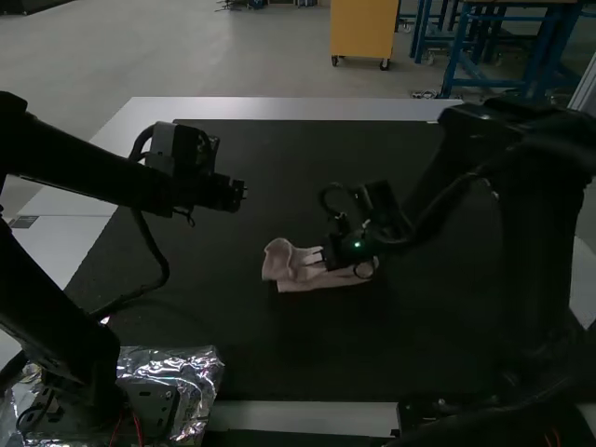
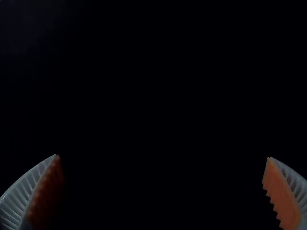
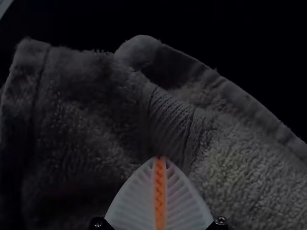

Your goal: Fold the towel.

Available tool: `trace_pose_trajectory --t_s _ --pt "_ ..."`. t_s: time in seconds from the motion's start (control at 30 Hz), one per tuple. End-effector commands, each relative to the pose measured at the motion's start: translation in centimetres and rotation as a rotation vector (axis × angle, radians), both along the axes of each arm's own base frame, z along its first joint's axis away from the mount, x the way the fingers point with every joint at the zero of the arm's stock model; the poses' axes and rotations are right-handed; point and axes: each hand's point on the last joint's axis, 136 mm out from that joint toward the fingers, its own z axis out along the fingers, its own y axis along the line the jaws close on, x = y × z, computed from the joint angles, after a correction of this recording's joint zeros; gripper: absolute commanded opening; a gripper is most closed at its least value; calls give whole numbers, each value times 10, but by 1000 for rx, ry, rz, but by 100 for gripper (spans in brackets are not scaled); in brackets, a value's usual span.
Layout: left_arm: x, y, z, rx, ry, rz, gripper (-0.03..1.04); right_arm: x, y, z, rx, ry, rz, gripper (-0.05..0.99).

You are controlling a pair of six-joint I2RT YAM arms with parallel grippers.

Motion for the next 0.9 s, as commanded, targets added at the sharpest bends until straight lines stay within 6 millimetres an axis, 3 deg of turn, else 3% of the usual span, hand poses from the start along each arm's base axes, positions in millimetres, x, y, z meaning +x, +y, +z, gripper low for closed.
trace_pose_trajectory --t_s 0.0,0.13,0.17,0.27,0.33,0.37,0.5,0.7,0.87 --pt "0 4 12 3 -27 11 97 15 -13 -4 -26 -24 -36 -2" --pt "1 3 21 2 -43 8 97 28 -11 45 38 -83 -73 -1" --pt "1 3 26 0 -54 7 97 31 -10 60 59 -95 -86 8" --pt "3 2 41 -6 -79 6 97 38 -13 110 110 -159 -123 50" --pt "5 2 51 -8 -93 9 97 45 -19 141 124 -212 -164 86" --pt "6 3 57 -5 -103 15 97 47 -23 154 129 -236 -180 91" --pt "7 6 83 6 -146 32 97 52 -49 215 178 -339 -255 91" --pt "4 27 110 70 -196 90 97 54 -111 297 223 -504 -428 91" --pt "-4 63 143 77 -277 202 97 29 -158 366 276 -688 -542 91"
